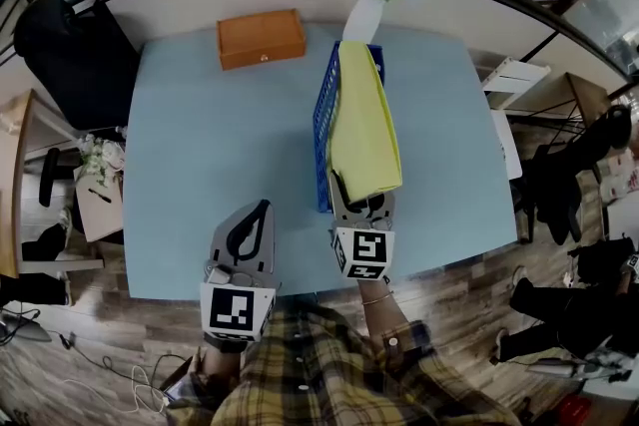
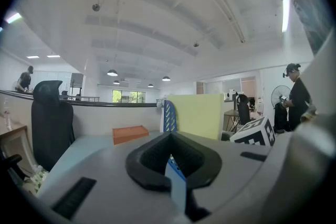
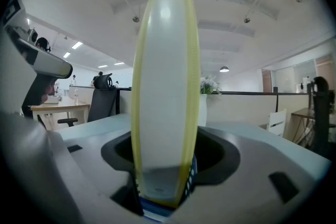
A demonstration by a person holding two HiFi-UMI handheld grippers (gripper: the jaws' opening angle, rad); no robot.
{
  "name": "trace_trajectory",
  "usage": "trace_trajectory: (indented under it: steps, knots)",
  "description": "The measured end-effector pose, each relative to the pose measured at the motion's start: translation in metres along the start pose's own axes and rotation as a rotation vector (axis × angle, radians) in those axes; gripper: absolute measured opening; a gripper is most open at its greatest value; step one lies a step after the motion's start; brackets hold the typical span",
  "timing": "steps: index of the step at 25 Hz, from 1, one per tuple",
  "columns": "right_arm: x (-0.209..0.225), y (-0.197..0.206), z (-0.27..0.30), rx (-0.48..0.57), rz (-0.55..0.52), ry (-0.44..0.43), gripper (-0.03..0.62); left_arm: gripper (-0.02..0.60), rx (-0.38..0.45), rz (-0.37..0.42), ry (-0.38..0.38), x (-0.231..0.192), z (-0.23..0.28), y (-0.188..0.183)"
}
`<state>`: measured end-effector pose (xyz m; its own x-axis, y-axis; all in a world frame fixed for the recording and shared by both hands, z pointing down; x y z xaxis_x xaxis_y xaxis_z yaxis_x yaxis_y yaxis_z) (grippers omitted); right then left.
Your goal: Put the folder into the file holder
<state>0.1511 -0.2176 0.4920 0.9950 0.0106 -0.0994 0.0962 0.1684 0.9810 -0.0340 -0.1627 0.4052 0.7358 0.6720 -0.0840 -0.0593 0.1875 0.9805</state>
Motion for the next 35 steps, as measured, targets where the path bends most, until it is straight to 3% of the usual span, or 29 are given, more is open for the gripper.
trace_trajectory:
  steps: [6,19,35]
  knots:
    - [-0.002,0.0,0.0,-0.024,0.019,-0.033,0.29,-0.009,0.0,-0.004,-0.003,-0.001,-0.001,0.0]
    - [0.002,-0.003,-0.009,-0.026,0.043,-0.05,0.293,-0.009,0.016,0.005,-0.015,-0.001,-0.011,-0.004]
    - [0.023,-0.035,-0.054,0.033,0.076,-0.068,0.305,-0.008,0.083,0.077,-0.017,0.012,-0.029,-0.024]
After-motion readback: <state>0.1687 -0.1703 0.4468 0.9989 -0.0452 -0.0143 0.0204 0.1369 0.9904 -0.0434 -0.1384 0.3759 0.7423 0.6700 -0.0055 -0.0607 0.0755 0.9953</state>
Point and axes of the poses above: the fingertips, and each gripper's own axes: z forward along the fingers, x to its right, y out of its underside, the point moved 5 cm from there along -z, backward along the fingers, and after that the axes turned 12 degrees about y, right-handed, at the moved point
